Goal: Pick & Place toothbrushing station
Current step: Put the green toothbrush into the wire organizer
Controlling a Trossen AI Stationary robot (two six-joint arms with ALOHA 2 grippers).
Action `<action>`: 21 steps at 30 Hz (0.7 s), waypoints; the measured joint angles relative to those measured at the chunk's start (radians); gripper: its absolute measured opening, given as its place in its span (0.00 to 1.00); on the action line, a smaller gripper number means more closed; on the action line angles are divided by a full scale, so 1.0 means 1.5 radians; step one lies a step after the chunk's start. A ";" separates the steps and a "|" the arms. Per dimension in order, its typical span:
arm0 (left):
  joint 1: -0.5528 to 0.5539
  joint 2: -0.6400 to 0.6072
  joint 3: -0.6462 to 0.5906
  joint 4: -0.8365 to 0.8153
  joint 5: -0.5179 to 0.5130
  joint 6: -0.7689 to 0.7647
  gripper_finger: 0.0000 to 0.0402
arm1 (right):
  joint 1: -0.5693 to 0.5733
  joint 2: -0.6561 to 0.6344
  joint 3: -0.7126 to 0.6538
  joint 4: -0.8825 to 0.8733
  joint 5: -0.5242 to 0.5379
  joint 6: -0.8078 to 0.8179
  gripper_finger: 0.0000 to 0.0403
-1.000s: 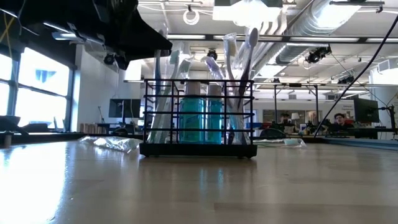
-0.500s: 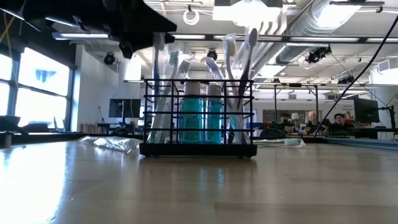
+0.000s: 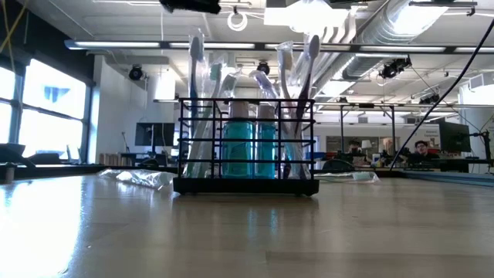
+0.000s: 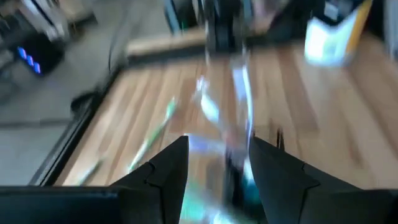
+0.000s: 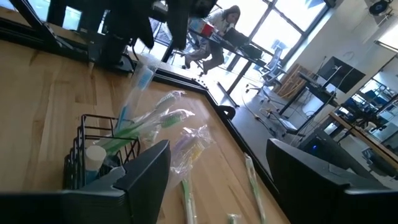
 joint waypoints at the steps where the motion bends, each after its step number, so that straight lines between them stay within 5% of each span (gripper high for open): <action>1: 0.000 0.000 0.036 -0.064 0.000 -0.009 0.41 | 0.000 0.000 0.000 -0.006 0.000 0.004 0.64; 8: 0.017 -0.002 0.232 -0.456 -0.004 -0.086 0.41 | 0.000 0.000 0.000 -0.017 0.000 0.006 0.64; 13: 0.092 -0.002 0.274 -0.679 0.003 -0.154 0.41 | 0.000 0.000 0.000 -0.017 -0.003 0.006 0.64; 17: 0.171 -0.007 0.244 -0.738 0.072 -0.132 0.41 | 0.000 0.000 0.000 -0.017 -0.004 0.008 0.64; 21: 0.247 -0.004 0.174 -0.686 0.138 -0.041 0.41 | 0.000 0.000 0.000 -0.017 -0.004 0.028 0.64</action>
